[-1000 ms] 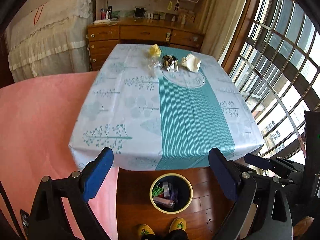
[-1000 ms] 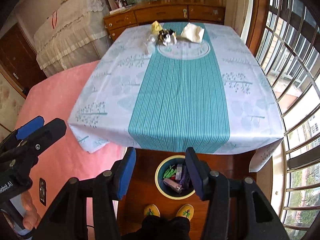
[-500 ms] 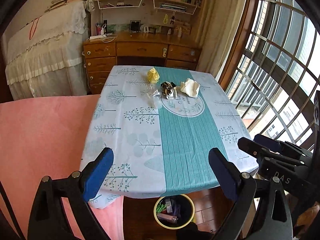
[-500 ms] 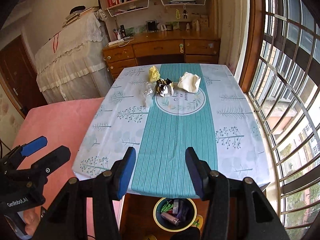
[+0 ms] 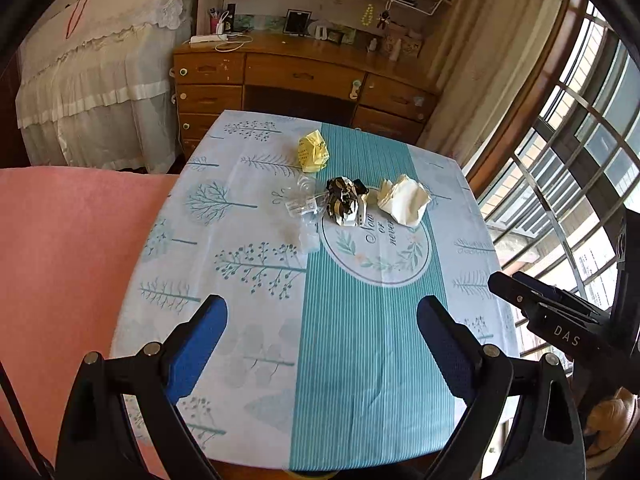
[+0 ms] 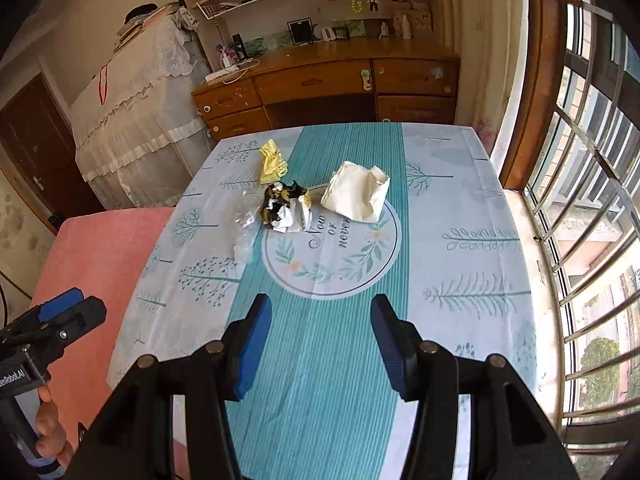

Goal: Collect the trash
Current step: 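Grasp the beige tissue with the right tool while the left grasps the foil wrapper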

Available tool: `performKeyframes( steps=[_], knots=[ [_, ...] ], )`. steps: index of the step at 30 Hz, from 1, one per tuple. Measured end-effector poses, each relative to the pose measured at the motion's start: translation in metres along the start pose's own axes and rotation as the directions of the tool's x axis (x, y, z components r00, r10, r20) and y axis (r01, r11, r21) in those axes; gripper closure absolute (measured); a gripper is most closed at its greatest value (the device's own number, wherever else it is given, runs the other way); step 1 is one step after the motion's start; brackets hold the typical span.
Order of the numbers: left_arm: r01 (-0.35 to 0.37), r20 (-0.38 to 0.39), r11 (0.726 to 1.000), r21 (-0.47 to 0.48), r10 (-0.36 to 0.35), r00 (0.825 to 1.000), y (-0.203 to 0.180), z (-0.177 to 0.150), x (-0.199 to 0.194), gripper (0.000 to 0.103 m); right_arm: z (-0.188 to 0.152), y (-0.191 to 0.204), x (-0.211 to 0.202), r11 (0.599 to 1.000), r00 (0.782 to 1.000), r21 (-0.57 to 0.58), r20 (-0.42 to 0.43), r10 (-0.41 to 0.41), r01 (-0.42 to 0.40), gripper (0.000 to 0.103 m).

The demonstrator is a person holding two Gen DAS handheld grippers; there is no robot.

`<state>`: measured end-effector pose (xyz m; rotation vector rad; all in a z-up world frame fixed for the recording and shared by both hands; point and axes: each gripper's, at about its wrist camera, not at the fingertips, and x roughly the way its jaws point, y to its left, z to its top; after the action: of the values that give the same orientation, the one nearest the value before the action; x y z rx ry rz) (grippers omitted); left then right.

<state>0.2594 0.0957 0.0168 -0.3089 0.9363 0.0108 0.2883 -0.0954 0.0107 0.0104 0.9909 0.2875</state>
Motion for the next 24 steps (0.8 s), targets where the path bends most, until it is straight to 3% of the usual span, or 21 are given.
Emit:
performKeyframes(
  steps=[6, 12, 19, 24],
  knots=[
    [-0.017, -0.072, 1.000, -0.015, 0.016, 0.997, -0.039, 0.054, 0.078, 0.013, 0.058, -0.053, 0.068, 0.997, 0.994, -0.025, -0.083, 0.077, -0.079, 0.051],
    [-0.050, -0.129, 0.999, -0.019, 0.047, 0.991, -0.060, 0.095, 0.141, 0.025, 0.099, -0.081, 0.142, 0.990, 0.980, -0.016, -0.140, 0.138, -0.142, 0.051],
    [-0.071, -0.191, 0.997, 0.006, 0.071, 0.979, -0.073, 0.121, 0.195, 0.025, 0.118, -0.090, 0.213, 0.981, 0.958, 0.020, -0.212, 0.193, -0.193, 0.051],
    [-0.080, -0.244, 0.997, 0.009, 0.080, 0.966, -0.074, 0.128, 0.229, 0.036, 0.115, -0.084, 0.235, 0.965, 0.936, 0.011, -0.241, 0.256, -0.262, 0.051]
  ],
)
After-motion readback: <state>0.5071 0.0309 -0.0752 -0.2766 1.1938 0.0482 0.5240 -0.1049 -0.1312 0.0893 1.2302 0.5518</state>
